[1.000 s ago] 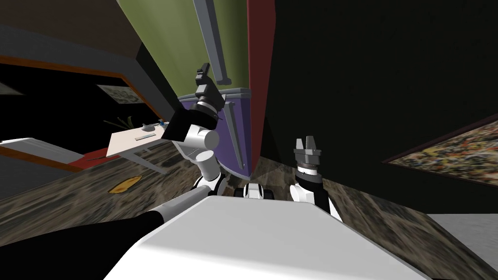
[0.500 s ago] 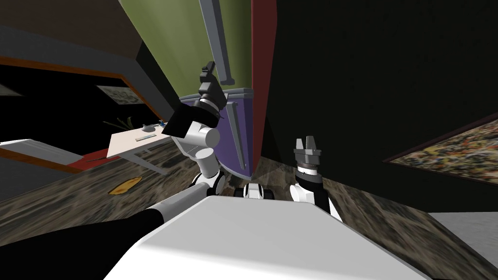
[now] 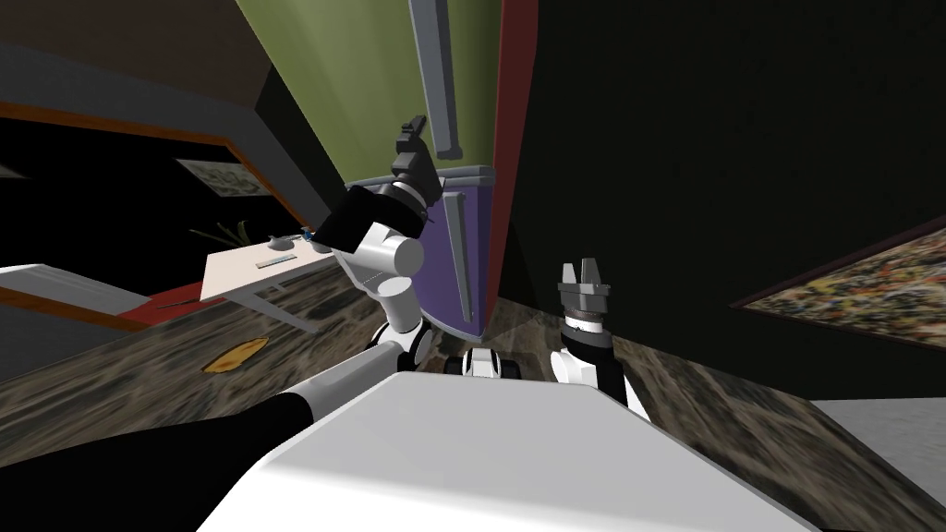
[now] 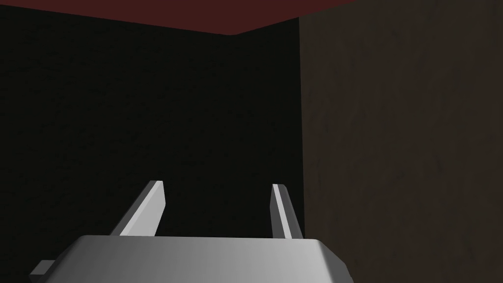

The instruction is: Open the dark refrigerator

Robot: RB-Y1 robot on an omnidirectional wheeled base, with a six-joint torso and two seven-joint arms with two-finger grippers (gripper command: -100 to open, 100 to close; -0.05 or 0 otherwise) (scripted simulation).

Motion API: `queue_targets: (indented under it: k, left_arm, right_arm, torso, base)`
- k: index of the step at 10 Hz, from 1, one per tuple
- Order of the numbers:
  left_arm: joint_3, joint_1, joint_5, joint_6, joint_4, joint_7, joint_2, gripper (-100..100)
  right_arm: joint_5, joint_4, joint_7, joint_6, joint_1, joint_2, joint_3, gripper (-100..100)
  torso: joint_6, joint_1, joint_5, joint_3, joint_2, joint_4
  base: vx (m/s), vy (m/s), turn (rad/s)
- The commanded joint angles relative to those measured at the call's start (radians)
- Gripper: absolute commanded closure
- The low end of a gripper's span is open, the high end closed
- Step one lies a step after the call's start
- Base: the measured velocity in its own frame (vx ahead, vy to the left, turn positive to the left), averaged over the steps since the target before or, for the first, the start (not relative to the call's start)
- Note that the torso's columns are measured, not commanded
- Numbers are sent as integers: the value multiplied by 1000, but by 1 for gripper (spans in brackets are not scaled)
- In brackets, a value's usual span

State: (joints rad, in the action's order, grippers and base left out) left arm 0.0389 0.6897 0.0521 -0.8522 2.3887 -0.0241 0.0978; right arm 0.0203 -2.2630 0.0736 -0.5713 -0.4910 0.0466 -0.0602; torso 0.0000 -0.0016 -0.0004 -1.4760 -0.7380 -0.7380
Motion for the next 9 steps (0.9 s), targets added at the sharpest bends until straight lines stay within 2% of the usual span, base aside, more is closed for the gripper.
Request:
queue_targets:
  k: [1,4,5,6,8,9]
  left_arm:
    - [10,37,1,-38,1,-3,1,-100]
    - [22,81,2,-82,2,-8,5,-100]
    - [20,72,2,-70,2,-7,4,-100]
    - [12,45,1,-47,1,-4,2,100]
    - [2,10,1,-11,0,0,-1,100]
    - [8,23,1,-23,1,-1,1,100]
  right_arm:
    - [0,0,0,0,0,0,0,0]
    - [0,0,0,0,0,0,0,0]
    - [0,0,0,0,0,0,0,0]
    - [0,0,0,0,0,0,0,0]
    - [0,0,0,0,0,0,0,0]
    - [0,0,0,0,0,0,0,0]
  torso:
    - [0,-2,0,0,0,0]
    - [0,1,0,-1,2,1]
    - [0,2,0,-1,1,0]
    - [0,2,1,0,-1,0]
    - [1,1,0,-1,2,3]
    - [1,0,-1,-1,2,1]
  base:
    - [38,-4,9]
    - [65,-6,6]
    - [33,-6,4]
    - [-30,4,0]
    - [-84,5,-10]
    - [-35,3,1]
